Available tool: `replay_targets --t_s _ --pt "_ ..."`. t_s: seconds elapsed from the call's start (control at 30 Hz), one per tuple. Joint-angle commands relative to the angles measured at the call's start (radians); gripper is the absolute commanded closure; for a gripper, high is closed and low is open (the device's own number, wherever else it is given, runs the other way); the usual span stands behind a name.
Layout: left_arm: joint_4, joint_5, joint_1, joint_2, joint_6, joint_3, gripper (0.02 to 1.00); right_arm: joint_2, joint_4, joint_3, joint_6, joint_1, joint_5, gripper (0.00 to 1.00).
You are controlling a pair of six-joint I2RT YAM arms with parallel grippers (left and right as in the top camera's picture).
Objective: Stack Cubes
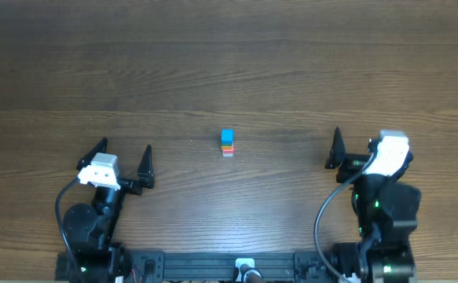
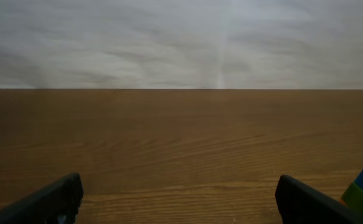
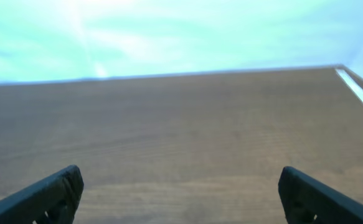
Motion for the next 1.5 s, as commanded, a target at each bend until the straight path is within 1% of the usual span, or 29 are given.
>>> replay_targets --t_s 0.03,0.23,0.43,0.77,0.93,1.5 --pt "-0.001 0.006 0.005 -0.005 0.015 -0.005 0.02 -0.168 0.064 -0.114 -0.012 0.013 -0.064 0.009" --pt "-0.001 0.006 0.005 -0.005 0.015 -0.005 0.02 -0.32 0.103 -0.2 -0.012 0.024 -0.066 0.009" --pt "-0.001 0.006 0.005 -0.005 0.015 -0.005 0.018 -0.32 0.138 -0.237 -0.012 0.041 -0.066 0.007" --pt "-0.001 0.006 0.005 -0.005 0.015 -0.005 0.02 -0.32 0.265 -0.363 -0.012 0.045 -0.062 0.007" --pt "-0.001 0.006 0.005 -0.005 0.015 -0.005 0.018 -0.32 0.252 -0.41 -0.012 0.045 -0.062 0.007" --pt "-0.001 0.006 0.005 -0.005 0.015 -0.005 0.018 -0.32 0.229 -0.409 -0.012 0.044 -0.063 0.007"
